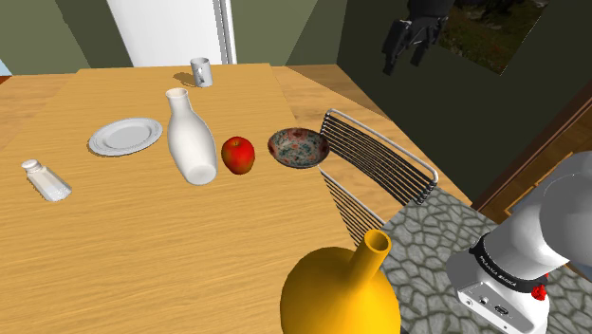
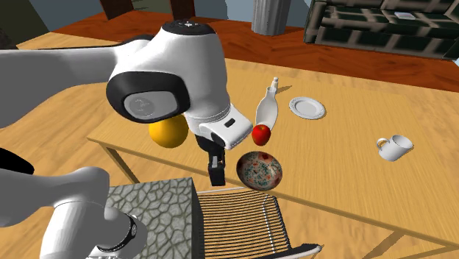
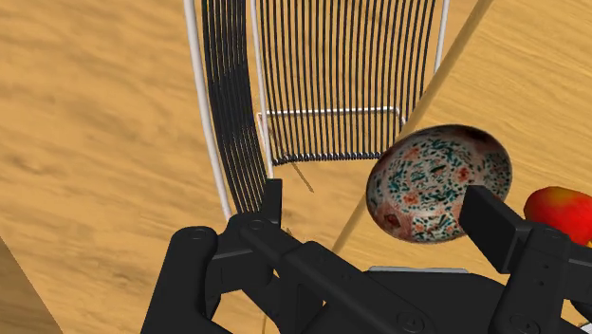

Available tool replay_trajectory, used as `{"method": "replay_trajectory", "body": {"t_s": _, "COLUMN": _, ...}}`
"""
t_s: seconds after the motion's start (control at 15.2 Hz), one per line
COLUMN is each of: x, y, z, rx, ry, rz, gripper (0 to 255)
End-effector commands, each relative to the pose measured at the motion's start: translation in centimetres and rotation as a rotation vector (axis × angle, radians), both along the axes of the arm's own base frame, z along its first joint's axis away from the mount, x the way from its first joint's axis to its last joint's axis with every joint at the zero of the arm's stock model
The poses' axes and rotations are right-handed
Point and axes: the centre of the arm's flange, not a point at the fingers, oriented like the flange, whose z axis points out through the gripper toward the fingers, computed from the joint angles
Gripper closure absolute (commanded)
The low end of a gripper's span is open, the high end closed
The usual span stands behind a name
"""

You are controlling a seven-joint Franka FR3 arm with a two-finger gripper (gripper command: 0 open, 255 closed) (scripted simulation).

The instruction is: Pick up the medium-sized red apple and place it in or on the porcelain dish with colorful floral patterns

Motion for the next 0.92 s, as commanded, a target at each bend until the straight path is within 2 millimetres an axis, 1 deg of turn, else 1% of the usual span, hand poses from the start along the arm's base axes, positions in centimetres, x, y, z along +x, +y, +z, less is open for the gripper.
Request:
{"method": "replay_trajectory", "body": {"t_s": 0.0, "x": 1.8, "y": 1.9, "z": -0.9, "rx": 0.0, "ry": 0.004, "rz": 0.013, "gripper": 0}}
{"method": "replay_trajectory", "body": {"t_s": 0.86, "x": 12.0, "y": 14.7, "z": -6.7, "rx": -0.005, "ry": 0.032, "rz": 0.095, "gripper": 0}}
